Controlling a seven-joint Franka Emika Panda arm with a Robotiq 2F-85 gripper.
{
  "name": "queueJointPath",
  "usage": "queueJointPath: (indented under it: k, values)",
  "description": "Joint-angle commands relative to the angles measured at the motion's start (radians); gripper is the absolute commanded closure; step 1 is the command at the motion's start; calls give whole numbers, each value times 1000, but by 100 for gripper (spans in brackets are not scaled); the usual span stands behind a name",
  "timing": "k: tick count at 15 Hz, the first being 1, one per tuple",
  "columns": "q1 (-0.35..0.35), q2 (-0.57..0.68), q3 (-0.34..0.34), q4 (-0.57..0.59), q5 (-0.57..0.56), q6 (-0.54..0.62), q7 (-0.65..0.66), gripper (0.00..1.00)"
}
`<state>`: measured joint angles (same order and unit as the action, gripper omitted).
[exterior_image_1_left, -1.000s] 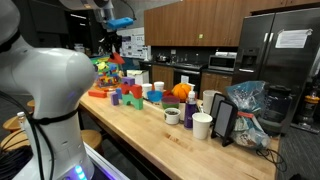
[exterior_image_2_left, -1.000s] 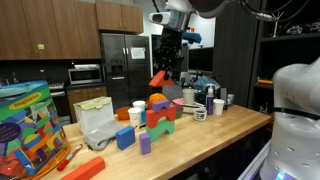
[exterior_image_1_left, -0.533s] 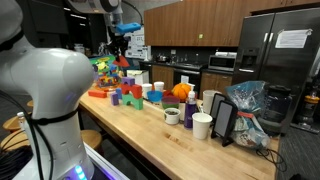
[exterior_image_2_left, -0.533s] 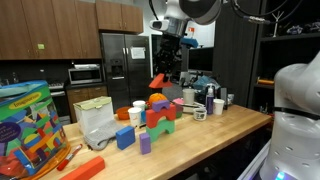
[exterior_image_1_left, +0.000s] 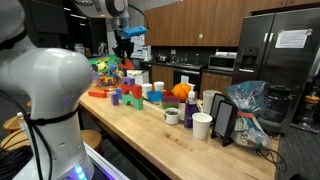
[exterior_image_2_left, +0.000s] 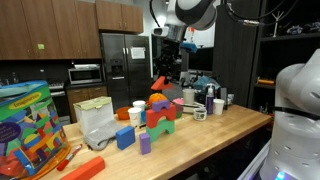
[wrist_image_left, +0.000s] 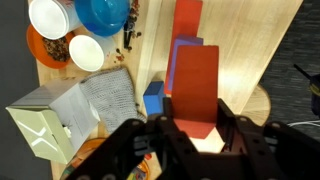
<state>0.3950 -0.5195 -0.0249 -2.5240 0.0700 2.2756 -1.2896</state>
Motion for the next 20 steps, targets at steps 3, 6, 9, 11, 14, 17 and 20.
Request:
queueJointPath:
  k: [3,6,9,11,14,17,20]
  values:
    - [-48,32,32,-2,1,60,21,82]
    - [-66,28,66,-11,-20,78,80,82]
    - [-76,17,108,-16,-53,68,146,82]
    - [-82,14,136,-18,-95,63,196,82]
    - [-84,15,162,-19,-162,53,265,82]
    - [-72,17,162,-24,-183,47,294,82]
    - [-69,23,159,-33,-186,52,299,82]
